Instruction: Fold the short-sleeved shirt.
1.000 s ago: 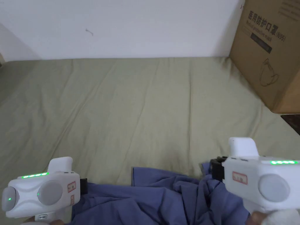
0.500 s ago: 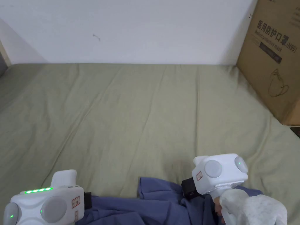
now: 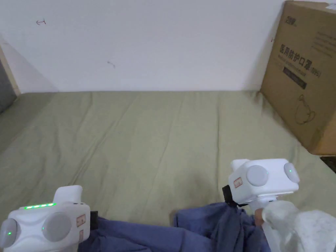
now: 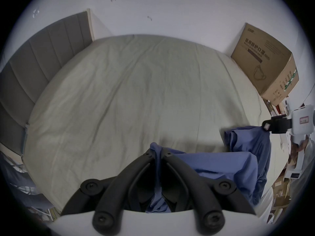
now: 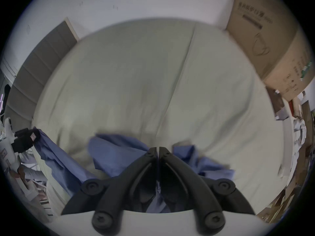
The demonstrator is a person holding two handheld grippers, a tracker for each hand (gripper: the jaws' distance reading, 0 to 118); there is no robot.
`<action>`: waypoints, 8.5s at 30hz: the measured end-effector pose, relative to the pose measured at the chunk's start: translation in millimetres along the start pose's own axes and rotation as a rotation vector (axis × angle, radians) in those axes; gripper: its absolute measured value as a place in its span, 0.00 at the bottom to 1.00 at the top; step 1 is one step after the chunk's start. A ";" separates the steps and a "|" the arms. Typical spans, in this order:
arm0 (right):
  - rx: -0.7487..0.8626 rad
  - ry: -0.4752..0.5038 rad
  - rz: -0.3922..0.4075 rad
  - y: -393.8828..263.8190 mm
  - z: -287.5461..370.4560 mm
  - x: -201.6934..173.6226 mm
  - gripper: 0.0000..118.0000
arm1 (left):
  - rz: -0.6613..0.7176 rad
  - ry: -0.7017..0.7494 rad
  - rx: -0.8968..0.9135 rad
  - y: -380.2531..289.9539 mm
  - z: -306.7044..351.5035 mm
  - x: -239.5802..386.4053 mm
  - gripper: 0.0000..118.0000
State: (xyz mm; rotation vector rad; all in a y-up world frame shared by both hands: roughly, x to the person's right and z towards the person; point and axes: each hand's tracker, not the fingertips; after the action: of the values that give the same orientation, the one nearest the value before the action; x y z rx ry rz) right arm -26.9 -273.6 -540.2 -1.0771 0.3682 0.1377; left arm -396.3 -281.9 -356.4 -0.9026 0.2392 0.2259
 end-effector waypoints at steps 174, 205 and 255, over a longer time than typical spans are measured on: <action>-0.007 -0.120 -0.062 -266.9 36.4 27.0 0.00 | 0.069 0.096 -0.057 -171.8 63.1 -87.5 0.00; 0.093 -0.252 -0.096 -126.2 19.8 65.3 0.52 | -0.093 0.174 0.011 -29.9 -14.2 -83.7 0.81; -0.056 -0.220 -0.036 -195.9 -17.7 60.2 0.01 | 0.004 0.081 -0.159 -96.2 -17.5 -72.7 0.07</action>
State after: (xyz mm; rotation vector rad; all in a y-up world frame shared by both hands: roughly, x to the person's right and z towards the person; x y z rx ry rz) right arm 81.4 -385.8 -406.0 -1.1107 0.1475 0.2329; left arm -439.1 -360.3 -273.5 -1.0707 0.3006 0.2146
